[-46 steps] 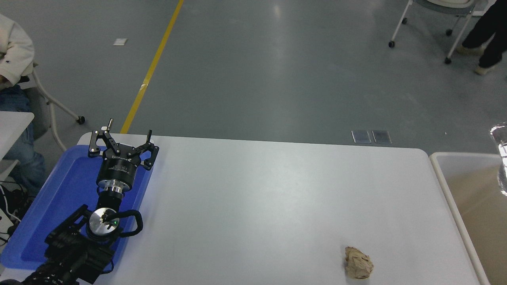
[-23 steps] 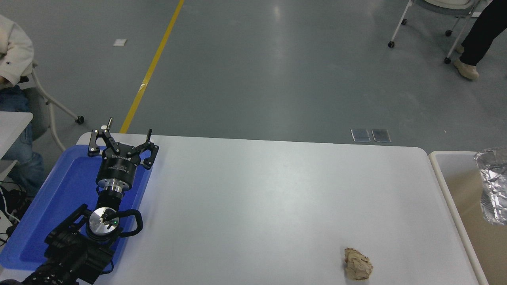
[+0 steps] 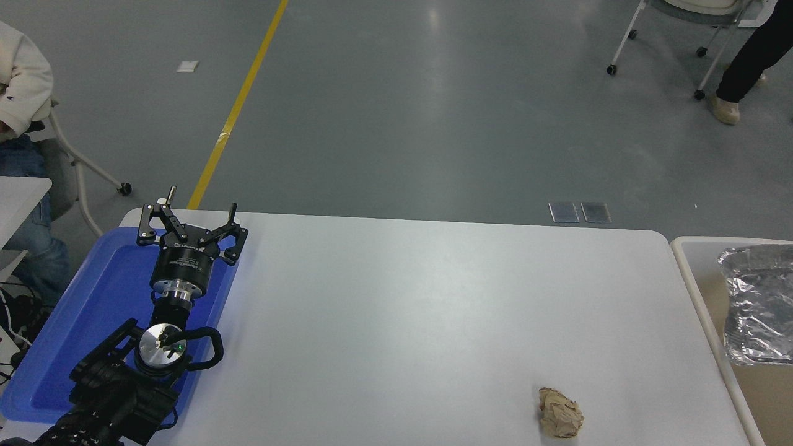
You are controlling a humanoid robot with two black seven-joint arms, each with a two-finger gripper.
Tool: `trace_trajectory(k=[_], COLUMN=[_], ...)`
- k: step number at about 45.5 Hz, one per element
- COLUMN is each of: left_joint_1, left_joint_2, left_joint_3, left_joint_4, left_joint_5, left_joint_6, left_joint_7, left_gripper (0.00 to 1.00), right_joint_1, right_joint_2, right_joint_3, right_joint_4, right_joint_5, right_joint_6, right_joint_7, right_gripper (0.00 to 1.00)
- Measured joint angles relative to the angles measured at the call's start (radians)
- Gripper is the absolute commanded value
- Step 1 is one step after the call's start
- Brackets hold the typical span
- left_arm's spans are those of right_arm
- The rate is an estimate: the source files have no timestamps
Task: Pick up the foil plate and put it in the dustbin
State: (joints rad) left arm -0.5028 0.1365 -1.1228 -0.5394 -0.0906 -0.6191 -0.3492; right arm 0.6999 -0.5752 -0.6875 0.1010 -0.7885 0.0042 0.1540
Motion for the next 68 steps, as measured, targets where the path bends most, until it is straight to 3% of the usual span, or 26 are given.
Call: trace_trajectory(k=[27, 56, 68], left_joint_1=[0.0, 0.0, 0.0], left_joint_2=[0.0, 0.0, 0.0], left_joint_3=[0.0, 0.0, 0.0], left_joint_4=[0.0, 0.001, 0.001], left_joint_5=[0.0, 0.0, 0.0], left_joint_6=[-0.001, 0.001, 0.001], left_joint_7=[0.001, -0.001, -0.001], left_gripper=[1.0, 1.0, 1.0], right_joint_1=[0.062, 0.457, 0.721], right_joint_2=[0.051, -0.068, -0.107], right_joint_3=[0.016, 0.002, -0.137], right_joint_4=[0.066, 0.557, 0.785], right_joint_5=[0.081, 0.08, 0.081], right_joint_6=[0.004, 0.004, 0.004], right_joint_7=[0.004, 0.006, -0.001], right_gripper=[1.0, 1.0, 1.0])
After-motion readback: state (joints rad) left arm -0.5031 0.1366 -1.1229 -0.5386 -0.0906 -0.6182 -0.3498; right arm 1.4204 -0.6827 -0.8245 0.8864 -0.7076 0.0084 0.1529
